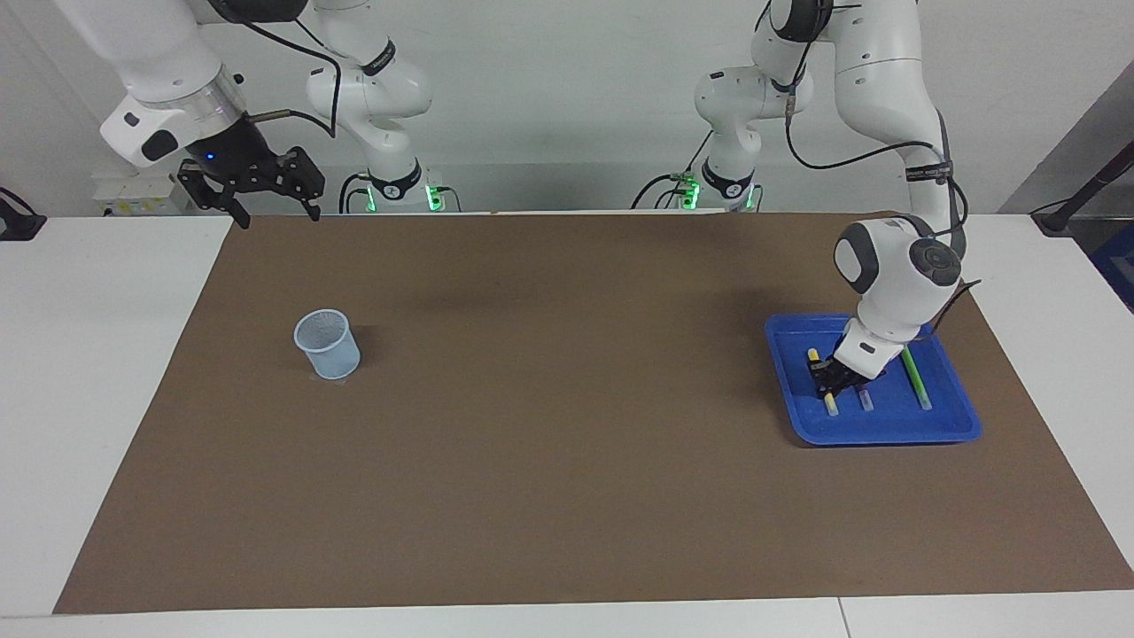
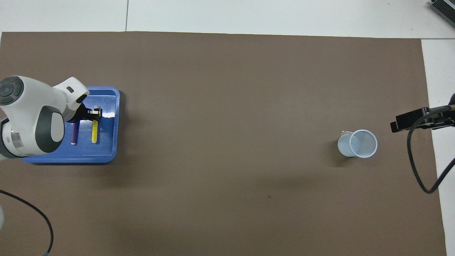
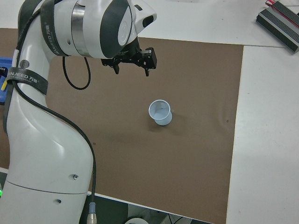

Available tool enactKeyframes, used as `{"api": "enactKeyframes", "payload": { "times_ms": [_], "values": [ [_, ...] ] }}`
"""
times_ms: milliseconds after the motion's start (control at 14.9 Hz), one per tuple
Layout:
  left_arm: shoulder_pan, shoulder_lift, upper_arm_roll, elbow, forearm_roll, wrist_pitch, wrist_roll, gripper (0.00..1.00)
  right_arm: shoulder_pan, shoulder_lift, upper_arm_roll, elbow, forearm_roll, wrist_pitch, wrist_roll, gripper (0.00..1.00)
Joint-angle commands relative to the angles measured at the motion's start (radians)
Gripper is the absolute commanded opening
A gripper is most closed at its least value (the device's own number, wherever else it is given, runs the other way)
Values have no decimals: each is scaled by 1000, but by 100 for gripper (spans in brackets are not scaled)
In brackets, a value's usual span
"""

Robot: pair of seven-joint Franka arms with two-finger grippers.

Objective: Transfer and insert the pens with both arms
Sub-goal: 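Lift the yellow pen with the left gripper while the right gripper approaches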

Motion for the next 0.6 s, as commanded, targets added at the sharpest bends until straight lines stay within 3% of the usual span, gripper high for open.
{"api": "enactKeyframes", "payload": {
  "times_ms": [0,269,538],
  "values": [
    [-15,-13,-2,68,-15,-124,-76,0,-4,-22,3,-35,44,10,14,100],
    [-31,-51,-8,108,-15,-220,-162,0,-6,-38,3,-65,89,19,40,100],
    [-62,-66,-14,235,-17,-416,-303,0,-2,-38,3,-77,139,54,116,100]
  ]
}}
